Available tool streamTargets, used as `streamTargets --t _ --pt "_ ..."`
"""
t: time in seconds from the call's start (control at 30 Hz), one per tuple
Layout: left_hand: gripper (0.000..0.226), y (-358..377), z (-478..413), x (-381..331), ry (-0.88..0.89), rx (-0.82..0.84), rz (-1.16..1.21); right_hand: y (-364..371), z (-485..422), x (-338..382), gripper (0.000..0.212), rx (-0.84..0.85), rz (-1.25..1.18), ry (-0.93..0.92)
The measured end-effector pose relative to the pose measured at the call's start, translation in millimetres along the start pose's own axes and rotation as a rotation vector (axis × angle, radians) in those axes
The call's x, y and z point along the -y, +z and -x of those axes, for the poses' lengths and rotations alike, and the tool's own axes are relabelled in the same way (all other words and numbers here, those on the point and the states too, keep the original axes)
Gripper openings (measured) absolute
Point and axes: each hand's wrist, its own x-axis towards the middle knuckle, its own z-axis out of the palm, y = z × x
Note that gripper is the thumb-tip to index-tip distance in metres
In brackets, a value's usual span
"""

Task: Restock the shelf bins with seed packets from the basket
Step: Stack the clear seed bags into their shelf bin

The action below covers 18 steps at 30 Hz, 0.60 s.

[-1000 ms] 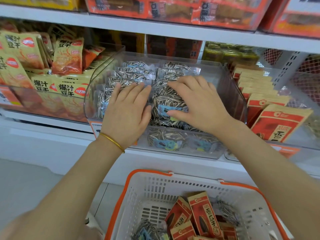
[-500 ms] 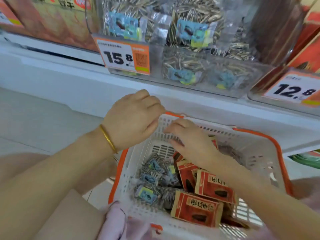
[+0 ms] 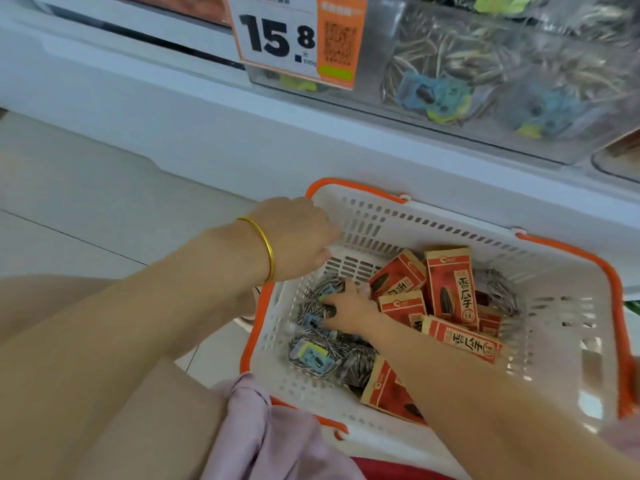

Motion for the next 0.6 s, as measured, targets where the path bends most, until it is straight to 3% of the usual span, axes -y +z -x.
streamTargets --t 0.23,0.43,0.6 --pt "0.038 -5 1 7 -0.013 0.02 0.035 7 0 9 0.044 -0.13 -0.038 0.102" --pt "0.038 -5 -7 1 -0.03 0.076 0.062 -41 51 -24 0.046 -0.408 -0.459 -0.034" --pt "0.056 -18 -25 -21 -0.033 0.124 0.459 -93 121 -46 0.042 -0.462 -0.681 -0.173"
